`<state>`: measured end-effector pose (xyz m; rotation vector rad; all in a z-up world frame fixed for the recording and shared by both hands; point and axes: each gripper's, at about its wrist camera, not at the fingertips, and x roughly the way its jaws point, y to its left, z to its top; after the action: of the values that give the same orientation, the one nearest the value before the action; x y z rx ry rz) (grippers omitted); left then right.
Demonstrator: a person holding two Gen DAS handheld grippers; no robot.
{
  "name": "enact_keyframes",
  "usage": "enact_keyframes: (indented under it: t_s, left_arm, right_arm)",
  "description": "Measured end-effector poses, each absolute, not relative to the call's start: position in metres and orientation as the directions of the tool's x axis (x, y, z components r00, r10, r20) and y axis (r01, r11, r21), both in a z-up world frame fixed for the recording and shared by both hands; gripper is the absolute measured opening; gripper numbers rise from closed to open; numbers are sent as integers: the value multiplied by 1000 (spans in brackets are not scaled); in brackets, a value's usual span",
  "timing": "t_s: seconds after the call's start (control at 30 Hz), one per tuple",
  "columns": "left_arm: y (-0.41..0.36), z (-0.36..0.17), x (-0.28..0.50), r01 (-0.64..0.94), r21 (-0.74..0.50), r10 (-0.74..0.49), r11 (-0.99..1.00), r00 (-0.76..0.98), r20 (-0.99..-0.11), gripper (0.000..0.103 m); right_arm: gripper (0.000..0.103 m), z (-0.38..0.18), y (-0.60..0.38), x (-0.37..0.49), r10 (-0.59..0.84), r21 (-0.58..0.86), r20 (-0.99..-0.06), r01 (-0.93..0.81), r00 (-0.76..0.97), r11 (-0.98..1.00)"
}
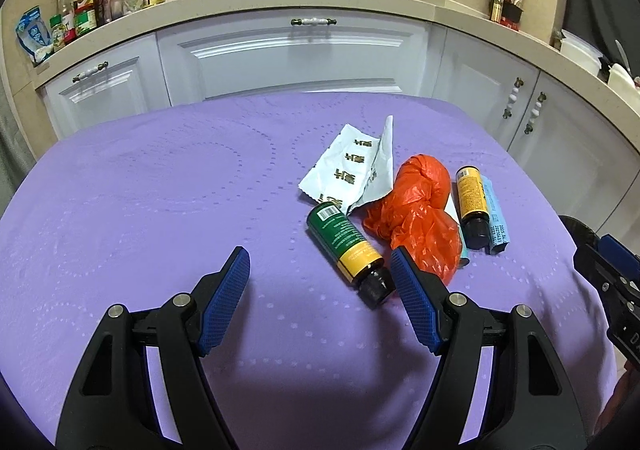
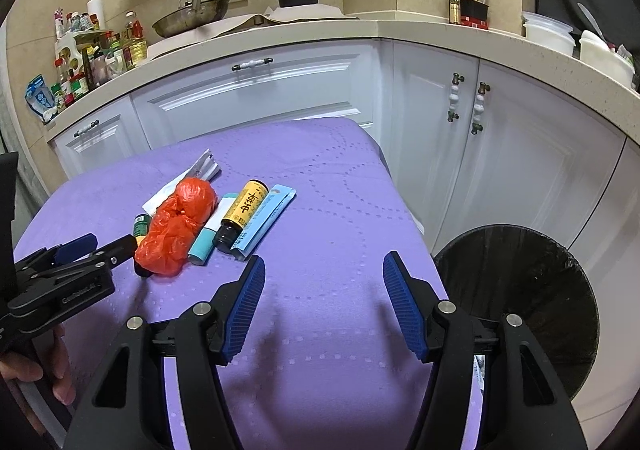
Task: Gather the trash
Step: 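Move the left tool back to the table and grasp the green-yellow bottle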
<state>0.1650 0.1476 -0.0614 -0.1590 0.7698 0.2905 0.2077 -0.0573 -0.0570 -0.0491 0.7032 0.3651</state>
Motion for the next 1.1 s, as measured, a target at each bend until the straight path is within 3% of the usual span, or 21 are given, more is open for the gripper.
enact_keyframes:
  t_s: [0.27, 0.43, 0.9, 1.1]
  left_arm:
    - [154, -67, 166, -328, -24, 209, 944, 656, -725, 71]
    - [160, -65, 157, -322, -21, 210, 946, 665, -717, 63]
    - [155, -68, 167, -293, -62, 159, 954, 672, -723, 63]
    - [160, -72, 167, -278, -84, 128, 957, 662, -738, 32]
  right_arm:
    - [61, -58, -54, 208, 321, 79, -640, -355, 698, 931]
    - [61, -59, -46, 206, 332, 77, -642, -373, 691, 925]
    - [61, -58, -34, 201, 336, 65, -645, -389, 686, 919]
    - [61, -58, -31, 201, 342, 65, -647, -398, 682, 915]
